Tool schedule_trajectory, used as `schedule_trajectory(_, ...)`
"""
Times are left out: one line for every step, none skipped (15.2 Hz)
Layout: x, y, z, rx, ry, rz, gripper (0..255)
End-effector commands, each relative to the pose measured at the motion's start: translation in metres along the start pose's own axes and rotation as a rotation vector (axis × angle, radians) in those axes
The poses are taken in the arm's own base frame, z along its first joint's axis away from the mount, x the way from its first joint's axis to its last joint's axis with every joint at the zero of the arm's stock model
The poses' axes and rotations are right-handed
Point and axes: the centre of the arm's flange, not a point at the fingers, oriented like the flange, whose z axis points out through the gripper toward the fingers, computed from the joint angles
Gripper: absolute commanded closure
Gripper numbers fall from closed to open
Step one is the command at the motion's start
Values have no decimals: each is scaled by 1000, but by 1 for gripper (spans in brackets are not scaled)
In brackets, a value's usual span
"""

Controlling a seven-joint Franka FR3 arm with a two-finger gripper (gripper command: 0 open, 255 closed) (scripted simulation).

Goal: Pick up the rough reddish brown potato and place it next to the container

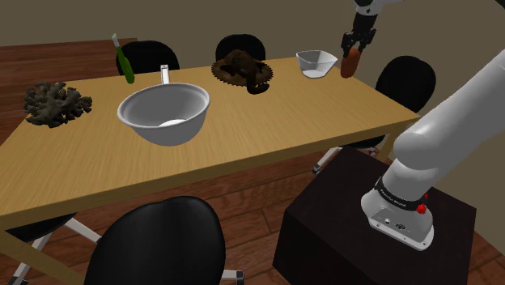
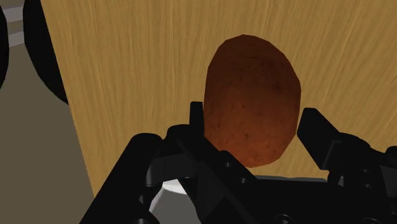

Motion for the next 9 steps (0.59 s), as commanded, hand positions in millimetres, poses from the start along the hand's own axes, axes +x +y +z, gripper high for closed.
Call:
schedule_trajectory(8,27,3,-1,0,-2,255)
schedule_trajectory(13,39,5,-1,0,-2,255)
schedule_trajectory(18,52,7,-1,0,-2,255)
schedule_trajectory(22,64,8,-1,0,-2,255)
schedule_trajectory(27,76,10,-1,0,-2,255)
schedule_trajectory(32,88,12,-1,0,-2,255)
schedule_trajectory(36,100,14,-1,0,-2,255)
schedule_trajectory(41,113,15,-1,0,-2,255)
schedule_trajectory(46,125,17,-1,0,-2,255)
